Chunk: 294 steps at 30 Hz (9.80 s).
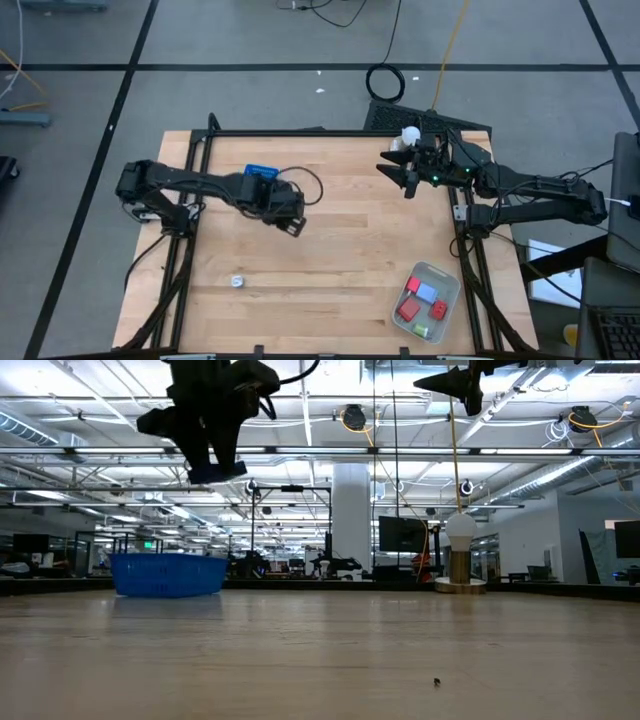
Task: Pick & Place Office items
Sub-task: Put the dark blue digital timer into the blue bin, then put the violet charger adapter into the white bin
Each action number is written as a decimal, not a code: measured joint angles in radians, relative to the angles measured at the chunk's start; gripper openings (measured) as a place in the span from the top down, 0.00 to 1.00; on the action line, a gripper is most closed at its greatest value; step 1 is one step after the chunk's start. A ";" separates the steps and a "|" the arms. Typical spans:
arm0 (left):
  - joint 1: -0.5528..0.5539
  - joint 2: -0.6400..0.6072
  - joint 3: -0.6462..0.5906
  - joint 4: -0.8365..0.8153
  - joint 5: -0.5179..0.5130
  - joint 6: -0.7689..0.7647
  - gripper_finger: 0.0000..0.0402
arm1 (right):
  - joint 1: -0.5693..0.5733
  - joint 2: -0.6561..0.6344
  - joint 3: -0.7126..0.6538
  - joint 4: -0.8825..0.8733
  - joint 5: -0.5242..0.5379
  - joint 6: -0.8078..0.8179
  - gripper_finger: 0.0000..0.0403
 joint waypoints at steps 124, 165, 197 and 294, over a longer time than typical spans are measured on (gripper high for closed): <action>-0.118 -0.267 0.080 0.138 -0.190 0.343 0.07 | 0.000 0.000 -0.001 -0.051 -0.015 -0.027 0.38; -0.609 -0.267 0.080 -0.164 -0.262 -0.032 0.25 | 0.000 0.002 -0.002 -0.119 -0.015 0.156 0.38; -0.652 -0.660 -0.471 -0.030 -0.090 -0.094 0.07 | 0.000 0.087 -0.002 -0.104 -0.015 0.314 0.38; -0.660 -0.043 -0.593 0.502 0.058 0.030 0.07 | 0.000 0.105 -0.002 0.078 -0.046 0.209 0.38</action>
